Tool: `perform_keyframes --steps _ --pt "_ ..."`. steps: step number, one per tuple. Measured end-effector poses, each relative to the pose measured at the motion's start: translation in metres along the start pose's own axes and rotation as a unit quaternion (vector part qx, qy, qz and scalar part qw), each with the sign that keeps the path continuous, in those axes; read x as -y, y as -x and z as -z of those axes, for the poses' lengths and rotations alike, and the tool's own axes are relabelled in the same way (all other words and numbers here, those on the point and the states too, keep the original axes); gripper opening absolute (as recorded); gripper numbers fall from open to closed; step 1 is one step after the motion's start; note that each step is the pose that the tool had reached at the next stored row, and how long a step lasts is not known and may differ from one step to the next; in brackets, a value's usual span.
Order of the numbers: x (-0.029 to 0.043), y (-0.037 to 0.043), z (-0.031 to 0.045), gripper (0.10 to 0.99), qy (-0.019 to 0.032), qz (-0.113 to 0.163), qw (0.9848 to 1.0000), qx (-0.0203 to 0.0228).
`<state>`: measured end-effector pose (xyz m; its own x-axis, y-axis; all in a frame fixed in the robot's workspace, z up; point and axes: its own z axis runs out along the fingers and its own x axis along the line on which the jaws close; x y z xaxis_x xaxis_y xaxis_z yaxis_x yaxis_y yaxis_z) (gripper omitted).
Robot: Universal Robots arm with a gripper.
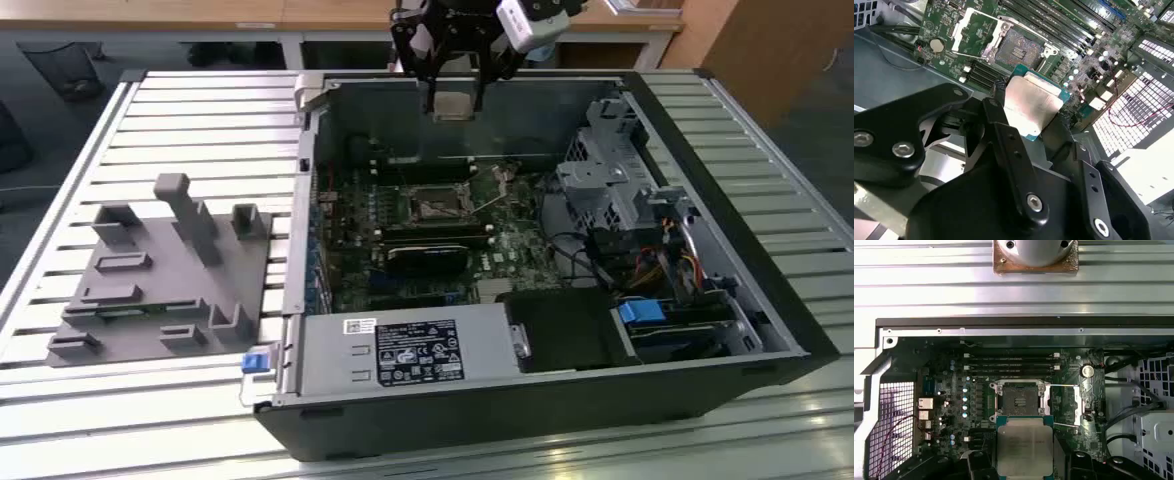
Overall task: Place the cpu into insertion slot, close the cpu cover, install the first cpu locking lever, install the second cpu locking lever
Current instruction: 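Place the cpu into insertion slot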
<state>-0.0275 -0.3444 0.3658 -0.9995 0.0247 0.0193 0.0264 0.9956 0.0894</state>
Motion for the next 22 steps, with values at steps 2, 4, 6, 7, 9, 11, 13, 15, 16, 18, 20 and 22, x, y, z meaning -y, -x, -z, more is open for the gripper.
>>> perform_keyframes --steps 2,4,6,7,9,11,13,15,16,18,20,22 --pt "0.0 0.0 0.0 0.541 0.0 0.0 1.0 0.0" --pt "0.0 0.0 0.0 0.541 0.0 0.0 1.0 0.0" --pt "0.0 0.0 0.0 0.541 0.0 -0.001 1.0 0.0001" --pt "0.0 0.0 0.0 0.541 0.0 -0.001 1.0 0.0001" --pt "0.0 0.0 0.0 0.541 0.0 -0.002 1.0 0.0002" --pt "0.0 0.0 0.0 0.541 0.0 -0.003 1.0 0.0002" --pt "0.0 0.0 0.0 0.541 0.0 -0.004 1.0 0.0003" --pt "0.0 0.0 0.0 0.541 0.0001 -0.005 1.0 0.0005" --pt "0.0 0.0 0.0 0.541 0.0001 -0.006 1.0 0.0005" --pt "0.0 0.0 0.0 0.541 0.0001 -0.008 1.0 0.0007" --pt "0.0 0.0 0.0 0.541 0.0002 -0.01 1.0 0.0009" --pt "0.0 0.0 0.0 0.541 0.0002 -0.011 0.9999 0.001"
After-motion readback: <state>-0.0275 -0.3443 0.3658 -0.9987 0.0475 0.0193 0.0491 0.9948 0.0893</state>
